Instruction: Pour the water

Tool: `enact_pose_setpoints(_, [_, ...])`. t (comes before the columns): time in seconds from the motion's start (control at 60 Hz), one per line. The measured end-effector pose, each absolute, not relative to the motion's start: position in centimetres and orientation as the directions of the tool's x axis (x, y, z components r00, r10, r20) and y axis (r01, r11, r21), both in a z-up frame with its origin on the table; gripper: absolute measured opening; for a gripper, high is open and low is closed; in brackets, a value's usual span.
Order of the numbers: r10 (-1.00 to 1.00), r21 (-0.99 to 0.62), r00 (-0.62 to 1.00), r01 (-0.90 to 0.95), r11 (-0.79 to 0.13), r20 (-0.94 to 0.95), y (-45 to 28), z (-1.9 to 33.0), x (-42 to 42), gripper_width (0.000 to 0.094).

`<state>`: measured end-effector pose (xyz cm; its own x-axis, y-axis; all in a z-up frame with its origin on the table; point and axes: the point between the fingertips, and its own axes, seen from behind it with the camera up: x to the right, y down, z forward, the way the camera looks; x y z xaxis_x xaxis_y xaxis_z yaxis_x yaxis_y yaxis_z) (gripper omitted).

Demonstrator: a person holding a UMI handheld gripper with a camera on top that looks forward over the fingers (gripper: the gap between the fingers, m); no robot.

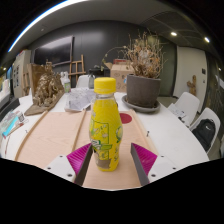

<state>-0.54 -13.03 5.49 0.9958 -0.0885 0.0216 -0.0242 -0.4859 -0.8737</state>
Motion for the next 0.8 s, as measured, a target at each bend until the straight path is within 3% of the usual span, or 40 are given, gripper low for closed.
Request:
enact_pose_setpoints(0.067, [-0.066, -0.879, 0.998, -0.038, -0.475, -0.008, -12.0, 5.3, -1.2, 0.0682])
enact_pose_setpoints(0.15, [-0.036, -0.888, 0.999, -0.048, -0.458, -0.036, -11.0, 5.5, -1.9, 0.0472])
enact_pose_setpoints(0.45, [-0.005, -0.893, 1.000, -0.027, -0.450, -0.027, -9.3, 7.1, -1.8, 0.0316])
enact_pose_setpoints(0.483, [0.000, -0.895, 1.000, -0.004, -0.446, -0.005, -9.1, 7.6, -1.7, 0.0260])
enact_pose_setpoints(0.8, [-0.069, -0.890, 0.972, 0.178, -0.419, 0.227, -3.1, 13.7, 6.6, 0.0260])
